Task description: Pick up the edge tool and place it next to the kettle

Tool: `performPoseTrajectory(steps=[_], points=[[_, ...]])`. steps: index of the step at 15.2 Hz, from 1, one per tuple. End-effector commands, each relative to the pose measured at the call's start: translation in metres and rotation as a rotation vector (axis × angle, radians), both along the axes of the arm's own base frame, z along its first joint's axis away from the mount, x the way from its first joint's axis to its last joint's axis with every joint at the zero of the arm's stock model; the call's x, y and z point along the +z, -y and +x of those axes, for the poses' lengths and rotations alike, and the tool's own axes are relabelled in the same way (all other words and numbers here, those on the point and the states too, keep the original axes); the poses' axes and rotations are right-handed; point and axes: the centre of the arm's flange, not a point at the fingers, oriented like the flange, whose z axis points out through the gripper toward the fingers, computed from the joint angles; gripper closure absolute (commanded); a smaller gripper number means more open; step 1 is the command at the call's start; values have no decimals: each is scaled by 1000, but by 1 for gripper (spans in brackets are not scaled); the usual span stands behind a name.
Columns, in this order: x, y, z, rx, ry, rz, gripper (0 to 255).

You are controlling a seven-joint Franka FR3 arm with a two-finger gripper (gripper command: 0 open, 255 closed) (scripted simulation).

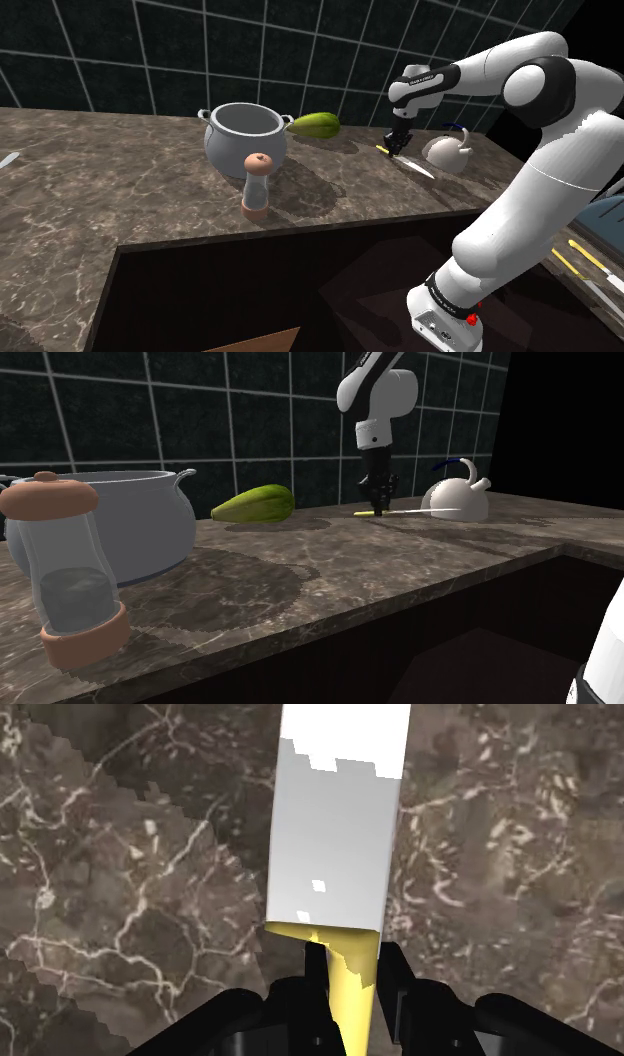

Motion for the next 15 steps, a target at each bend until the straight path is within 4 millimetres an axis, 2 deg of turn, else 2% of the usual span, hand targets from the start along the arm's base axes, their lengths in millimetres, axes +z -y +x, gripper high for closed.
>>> performPoseTrajectory(steps=[1, 4, 11, 12, 15], points=[[-10, 1, 1, 0, 1, 0, 255], [-23, 1, 1, 0, 1, 0, 255], [-23, 1, 1, 0, 1, 0, 255], [-23, 1, 1, 0, 1, 0, 0], [-23, 1, 1, 0, 1, 0, 0]])
